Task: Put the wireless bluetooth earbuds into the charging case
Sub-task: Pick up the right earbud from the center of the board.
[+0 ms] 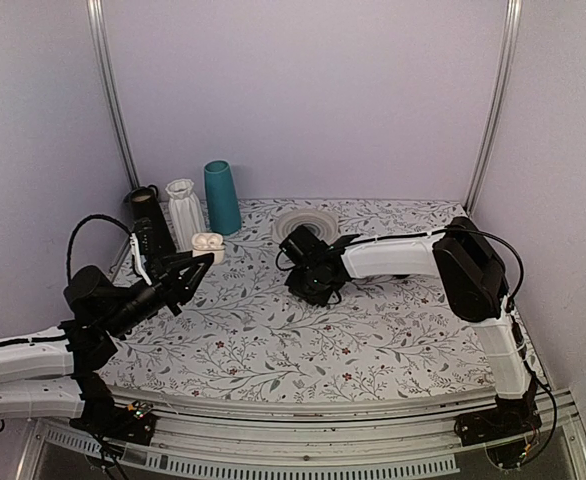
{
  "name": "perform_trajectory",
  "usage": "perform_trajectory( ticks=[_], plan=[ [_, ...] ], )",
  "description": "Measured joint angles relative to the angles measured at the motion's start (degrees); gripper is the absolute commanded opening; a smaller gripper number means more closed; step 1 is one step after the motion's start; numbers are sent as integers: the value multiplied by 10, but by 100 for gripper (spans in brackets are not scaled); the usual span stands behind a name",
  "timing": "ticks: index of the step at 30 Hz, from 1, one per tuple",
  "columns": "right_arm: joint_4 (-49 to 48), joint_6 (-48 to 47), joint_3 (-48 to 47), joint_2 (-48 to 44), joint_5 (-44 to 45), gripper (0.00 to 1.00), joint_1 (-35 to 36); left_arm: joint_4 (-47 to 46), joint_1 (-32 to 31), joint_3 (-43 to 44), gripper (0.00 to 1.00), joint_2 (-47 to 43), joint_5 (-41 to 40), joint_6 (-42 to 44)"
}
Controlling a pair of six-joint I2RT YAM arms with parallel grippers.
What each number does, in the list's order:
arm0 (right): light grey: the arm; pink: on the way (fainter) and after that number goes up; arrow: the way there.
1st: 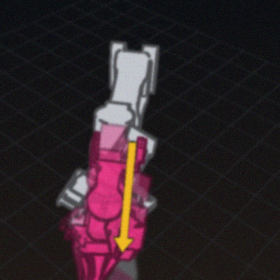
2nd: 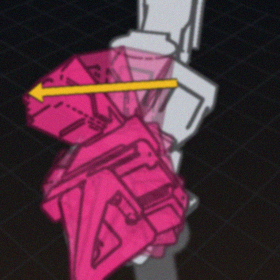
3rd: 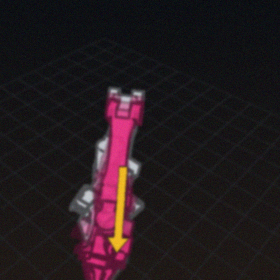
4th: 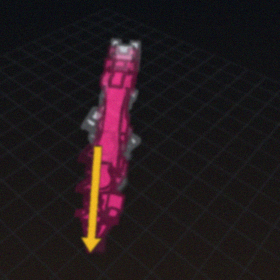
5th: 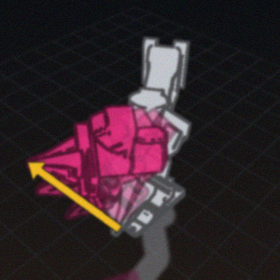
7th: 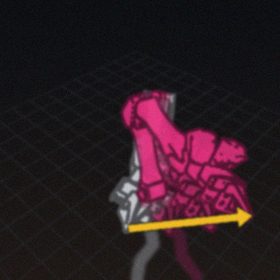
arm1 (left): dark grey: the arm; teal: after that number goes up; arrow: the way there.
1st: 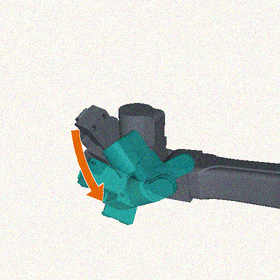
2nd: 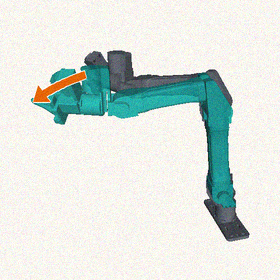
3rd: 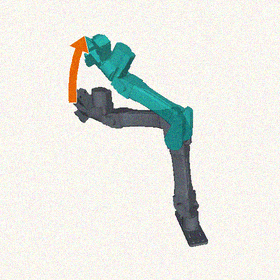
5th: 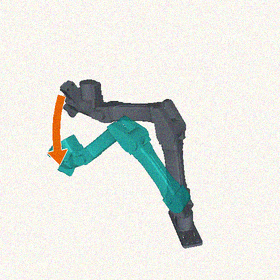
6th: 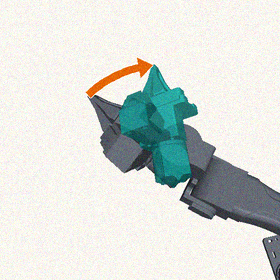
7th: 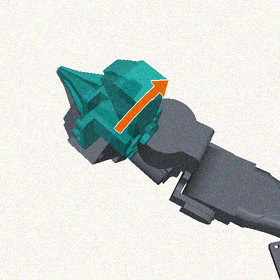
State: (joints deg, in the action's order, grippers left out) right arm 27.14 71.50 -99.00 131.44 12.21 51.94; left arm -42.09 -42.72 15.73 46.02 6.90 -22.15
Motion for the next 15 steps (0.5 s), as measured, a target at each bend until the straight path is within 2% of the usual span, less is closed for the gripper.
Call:
perform_trajectory(
  ticks=[6,15],
  plan=[
    [-7,3,0,0,2,24,1,0,0,0,0,0,1,-1],
    [-28,-49,1,0,32,24,12,0,2,0,0,0,2,-2]
  ],
)
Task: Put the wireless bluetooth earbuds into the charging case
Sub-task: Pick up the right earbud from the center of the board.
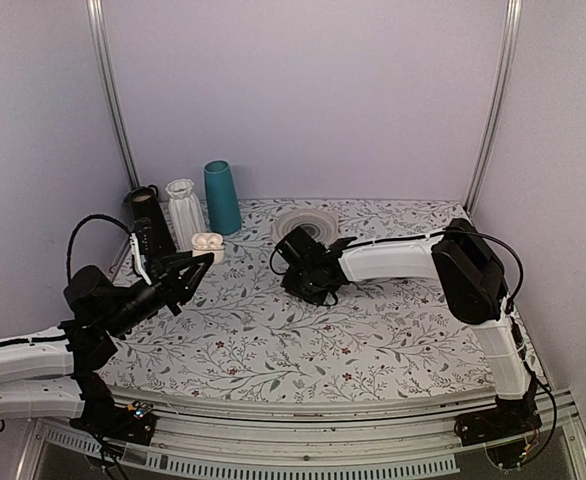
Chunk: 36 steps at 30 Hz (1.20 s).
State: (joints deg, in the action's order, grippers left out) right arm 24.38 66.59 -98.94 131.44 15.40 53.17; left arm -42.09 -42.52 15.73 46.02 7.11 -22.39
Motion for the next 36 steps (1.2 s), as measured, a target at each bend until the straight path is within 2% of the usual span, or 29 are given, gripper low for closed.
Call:
perform_trajectory(
  ticks=[19,36],
  plan=[
    [-25,-80,-2,10,8,24,5,0,2,0,0,1,3,-3],
    [-13,-118,-51,49,37,22,16,-1,2,0,0,7,12,-5]
  ],
)
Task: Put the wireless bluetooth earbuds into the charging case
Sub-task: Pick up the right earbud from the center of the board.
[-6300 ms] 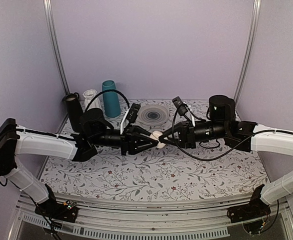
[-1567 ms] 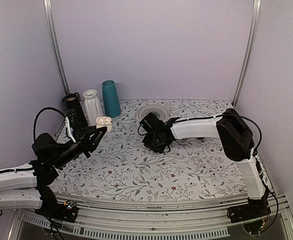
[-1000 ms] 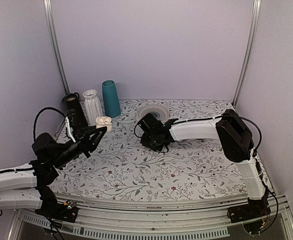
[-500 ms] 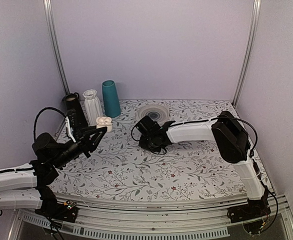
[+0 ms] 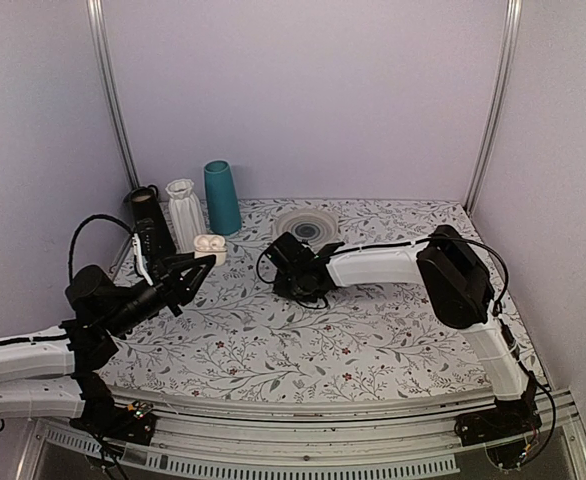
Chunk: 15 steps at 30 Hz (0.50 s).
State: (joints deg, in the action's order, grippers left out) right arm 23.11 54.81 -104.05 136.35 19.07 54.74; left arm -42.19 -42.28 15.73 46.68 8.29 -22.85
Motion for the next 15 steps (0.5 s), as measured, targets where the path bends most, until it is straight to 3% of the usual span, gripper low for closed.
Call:
perform_trajectory(
  ticks=[15],
  plan=[
    [10,-73,-24,14,3,22,0,0,2,0,0,3,1,-2]
  ],
)
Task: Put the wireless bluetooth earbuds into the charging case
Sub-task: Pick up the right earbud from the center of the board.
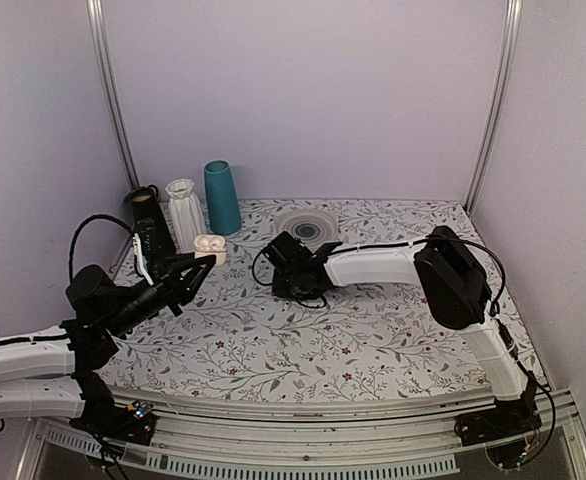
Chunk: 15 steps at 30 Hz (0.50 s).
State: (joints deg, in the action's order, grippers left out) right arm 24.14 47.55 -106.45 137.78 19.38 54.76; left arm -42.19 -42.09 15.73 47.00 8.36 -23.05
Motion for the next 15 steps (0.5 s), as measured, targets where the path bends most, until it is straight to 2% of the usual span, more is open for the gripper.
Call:
perform_trajectory(
  ticks=[15],
  plan=[
    [1,-82,0,0,-11,22,0,6,3,3,0,0,0,0]
  ],
)
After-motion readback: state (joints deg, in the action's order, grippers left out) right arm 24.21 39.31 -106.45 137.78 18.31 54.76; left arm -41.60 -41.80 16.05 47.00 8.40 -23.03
